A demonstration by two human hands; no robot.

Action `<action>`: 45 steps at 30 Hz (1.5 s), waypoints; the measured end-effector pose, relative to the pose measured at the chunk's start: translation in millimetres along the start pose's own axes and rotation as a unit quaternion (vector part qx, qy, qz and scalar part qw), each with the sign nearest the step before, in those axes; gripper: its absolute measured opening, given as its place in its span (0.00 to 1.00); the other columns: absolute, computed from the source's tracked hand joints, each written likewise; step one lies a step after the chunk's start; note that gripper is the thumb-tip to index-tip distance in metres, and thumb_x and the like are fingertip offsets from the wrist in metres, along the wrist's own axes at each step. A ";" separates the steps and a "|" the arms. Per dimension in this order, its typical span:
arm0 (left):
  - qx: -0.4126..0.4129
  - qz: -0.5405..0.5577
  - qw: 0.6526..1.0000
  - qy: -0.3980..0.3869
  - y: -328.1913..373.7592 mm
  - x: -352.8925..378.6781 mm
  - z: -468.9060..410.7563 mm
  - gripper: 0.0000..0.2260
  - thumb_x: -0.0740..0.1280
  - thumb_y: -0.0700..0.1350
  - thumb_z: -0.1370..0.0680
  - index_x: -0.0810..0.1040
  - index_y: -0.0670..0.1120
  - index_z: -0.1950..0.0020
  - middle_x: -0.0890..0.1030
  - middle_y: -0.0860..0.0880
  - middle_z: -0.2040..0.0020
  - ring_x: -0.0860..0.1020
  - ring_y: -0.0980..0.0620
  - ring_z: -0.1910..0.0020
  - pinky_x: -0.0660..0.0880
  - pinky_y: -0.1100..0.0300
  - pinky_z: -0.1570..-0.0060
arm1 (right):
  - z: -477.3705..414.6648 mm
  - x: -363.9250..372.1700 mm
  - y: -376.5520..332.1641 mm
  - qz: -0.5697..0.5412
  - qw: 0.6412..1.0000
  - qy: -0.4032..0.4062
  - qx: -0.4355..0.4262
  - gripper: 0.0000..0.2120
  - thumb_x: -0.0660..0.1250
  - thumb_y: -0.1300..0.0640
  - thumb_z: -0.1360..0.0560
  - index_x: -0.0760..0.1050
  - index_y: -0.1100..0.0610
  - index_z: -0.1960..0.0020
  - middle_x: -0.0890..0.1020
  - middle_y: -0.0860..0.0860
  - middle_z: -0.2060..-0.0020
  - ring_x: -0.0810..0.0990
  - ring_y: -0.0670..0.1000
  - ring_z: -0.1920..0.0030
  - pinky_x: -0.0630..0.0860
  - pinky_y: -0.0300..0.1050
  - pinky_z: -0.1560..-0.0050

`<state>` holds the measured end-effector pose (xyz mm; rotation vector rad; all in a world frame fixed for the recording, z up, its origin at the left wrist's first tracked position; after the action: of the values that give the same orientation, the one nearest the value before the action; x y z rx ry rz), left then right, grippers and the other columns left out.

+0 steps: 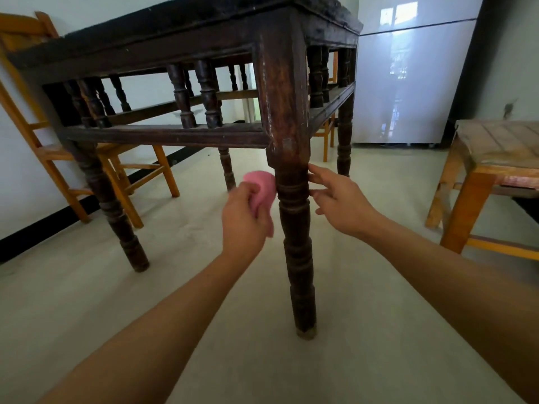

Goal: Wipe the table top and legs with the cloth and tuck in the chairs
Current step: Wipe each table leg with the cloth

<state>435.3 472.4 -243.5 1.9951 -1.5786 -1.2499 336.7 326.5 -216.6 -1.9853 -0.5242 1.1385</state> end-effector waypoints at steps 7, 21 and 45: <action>0.092 -0.083 0.958 -0.258 -27.5 31.6 56.4 0.05 0.66 0.40 0.23 0.78 0.46 0.48 0.79 0.50 0.52 0.79 0.52 0.56 0.79 0.58 0.53 | 1.0 -3.8 3.5 -0.016 0.999 -0.035 0.029 0.31 0.56 0.71 0.20 0.59 0.47 0.23 0.68 0.50 0.26 0.74 0.54 0.33 0.78 0.56 0.39; 0.020 -0.064 0.990 -0.126 -37.7 27.4 31.9 0.04 0.64 0.40 0.22 0.75 0.50 0.51 0.78 0.51 0.54 0.78 0.54 0.59 0.78 0.59 0.55 | 1.7 -3.5 5.4 -0.014 0.996 -0.068 0.056 0.30 0.58 0.68 0.19 0.57 0.47 0.22 0.68 0.51 0.26 0.70 0.55 0.29 0.76 0.51 0.40; -0.085 -0.101 0.969 -0.209 -71.9 46.4 58.5 0.08 0.68 0.36 0.25 0.74 0.47 0.51 0.80 0.47 0.56 0.80 0.51 0.59 0.79 0.58 0.57 | 11.5 19.9 14.9 0.035 0.998 -0.058 0.013 0.40 0.66 0.62 0.22 0.46 0.43 0.21 0.61 0.47 0.23 0.63 0.54 0.25 0.65 0.58 0.28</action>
<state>436.2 471.3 -347.2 1.9065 -1.3956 -1.9215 336.7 335.3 -242.5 -1.9367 -0.4993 1.3030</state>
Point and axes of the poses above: each hand's wrist, its own z-axis away from the middle knuckle, its own x-axis out of the palm, y = z × x, the point moved 3 cm from there along -z, towards the middle knuckle
